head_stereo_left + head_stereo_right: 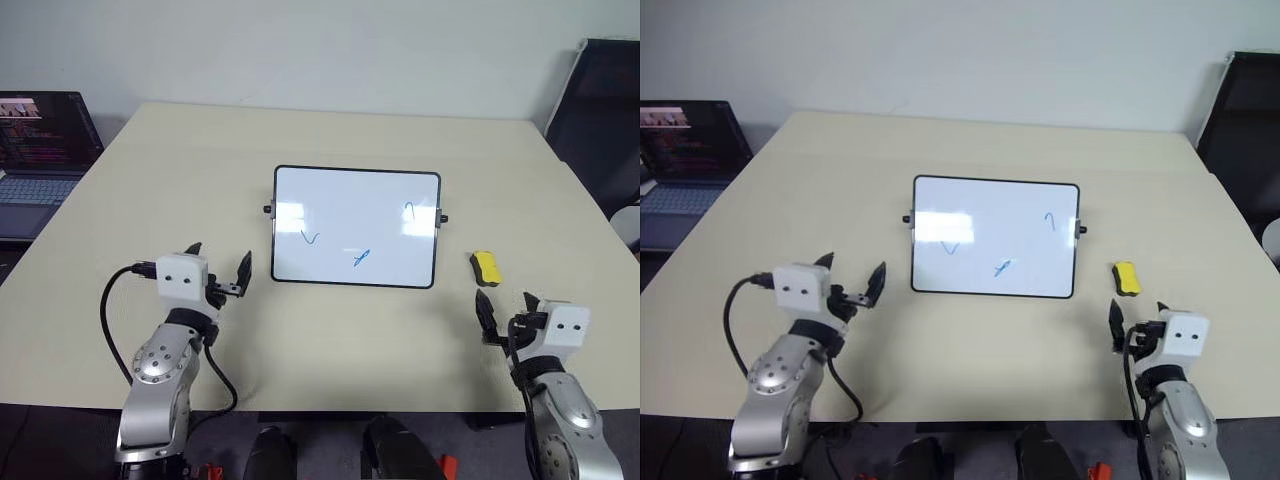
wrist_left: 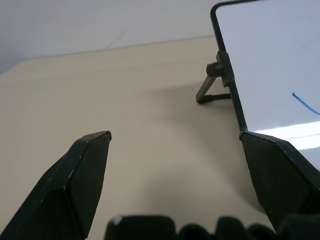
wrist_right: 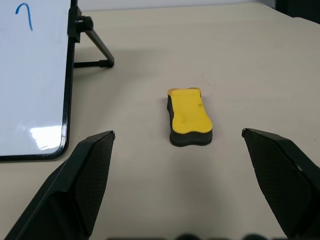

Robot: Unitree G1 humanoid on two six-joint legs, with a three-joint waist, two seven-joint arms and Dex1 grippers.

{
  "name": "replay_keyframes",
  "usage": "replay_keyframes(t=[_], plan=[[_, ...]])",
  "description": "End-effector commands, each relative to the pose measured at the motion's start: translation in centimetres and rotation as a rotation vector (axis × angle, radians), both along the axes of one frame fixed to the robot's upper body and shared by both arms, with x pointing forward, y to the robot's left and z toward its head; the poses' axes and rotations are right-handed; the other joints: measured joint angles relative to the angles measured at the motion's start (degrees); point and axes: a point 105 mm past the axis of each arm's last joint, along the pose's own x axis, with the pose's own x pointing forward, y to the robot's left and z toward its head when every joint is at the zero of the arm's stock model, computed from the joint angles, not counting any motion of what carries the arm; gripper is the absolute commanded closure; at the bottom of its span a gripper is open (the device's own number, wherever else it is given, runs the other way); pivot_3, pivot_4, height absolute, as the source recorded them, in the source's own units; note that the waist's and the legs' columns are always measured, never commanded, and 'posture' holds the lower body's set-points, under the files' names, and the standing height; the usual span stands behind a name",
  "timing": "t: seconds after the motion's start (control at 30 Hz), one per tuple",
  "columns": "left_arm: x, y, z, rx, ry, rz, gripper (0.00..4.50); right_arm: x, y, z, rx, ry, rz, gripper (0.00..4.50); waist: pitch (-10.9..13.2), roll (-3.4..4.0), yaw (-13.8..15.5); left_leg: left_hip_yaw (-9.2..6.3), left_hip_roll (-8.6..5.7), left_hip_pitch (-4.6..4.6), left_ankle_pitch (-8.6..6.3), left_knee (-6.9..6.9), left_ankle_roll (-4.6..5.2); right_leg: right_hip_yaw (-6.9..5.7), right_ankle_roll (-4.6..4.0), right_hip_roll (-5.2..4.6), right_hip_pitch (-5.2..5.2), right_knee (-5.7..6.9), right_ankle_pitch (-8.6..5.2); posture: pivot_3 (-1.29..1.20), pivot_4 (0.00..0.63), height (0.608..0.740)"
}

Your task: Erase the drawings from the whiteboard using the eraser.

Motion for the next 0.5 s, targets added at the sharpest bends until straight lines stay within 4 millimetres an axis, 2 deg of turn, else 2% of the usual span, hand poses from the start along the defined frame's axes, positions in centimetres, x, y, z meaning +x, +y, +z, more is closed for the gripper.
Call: replay_keyframes(t=[0.03, 0.1, 0.27, 0.37, 0.4, 0.5], plan=[[0.5, 0.0, 0.2, 0.014, -0.035, -0.007, 0.00, 0.1, -0.7, 1.2, 0.022, -0.015, -0.028, 0.02, 0.0, -0.01, 0.0, -0.01, -0.01, 0.00, 0.00, 0.01, 0.00, -0.01, 0.00, 0.00, 0.00, 0.00, 0.00, 0.00, 0.150, 0.740], [0.7, 0.5, -0.5, 0.013, -0.021, 0.011, 0.00, 0.4, -0.9, 1.5, 0.003, -0.019, -0.036, 0.02, 0.0, 0.00, 0.0, -0.01, -0.03, 0.03, 0.00, 0.01, 0.00, 0.00, 0.00, -0.02, 0.00, 0.00, 0.00, 0.00, 0.150, 0.740], [0.4, 0.4, -0.4, 0.015, -0.029, -0.061, 0.00, 0.7, 0.3, 3.1, -0.011, -0.057, 0.019, 0.02, 0.0, 0.02, 0.0, 0.00, -0.04, -0.01, 0.00, -0.05, 0.00, 0.01, -0.02, -0.02, -0.02, -0.03, -0.02, 0.00, 0.150, 0.740], [0.2, -0.5, 1.3, 0.004, -0.078, -0.207, 0.00, 1.0, 0.0, 4.0, -0.104, -0.074, 0.023, 0.02, 0.0, 0.02, 0.0, 0.00, -0.03, -0.02, 0.00, -0.10, 0.00, -0.01, -0.03, -0.02, -0.03, -0.02, -0.04, 0.00, 0.150, 0.740], [0.2, -0.5, 1.7, 0.007, -0.086, -0.234, 0.00, 1.1, 0.2, 4.2, -0.111, -0.081, 0.025, 0.02, 0.0, 0.02, 0.0, 0.00, -0.03, -0.02, 0.00, -0.09, 0.00, -0.02, -0.03, -0.03, -0.04, -0.04, -0.05, 0.00, 0.150, 0.740], [0.2, -2.0, 3.9, 0.024, -0.113, -0.416, 0.00, 1.4, 0.0, 5.2, -0.118, -0.098, 0.013, 0.02, 0.0, 0.04, 0.0, -0.01, -0.03, -0.02, 0.00, -0.08, 0.00, -0.04, -0.03, -0.03, -0.04, -0.01, -0.05, 0.00, 0.150, 0.740]])
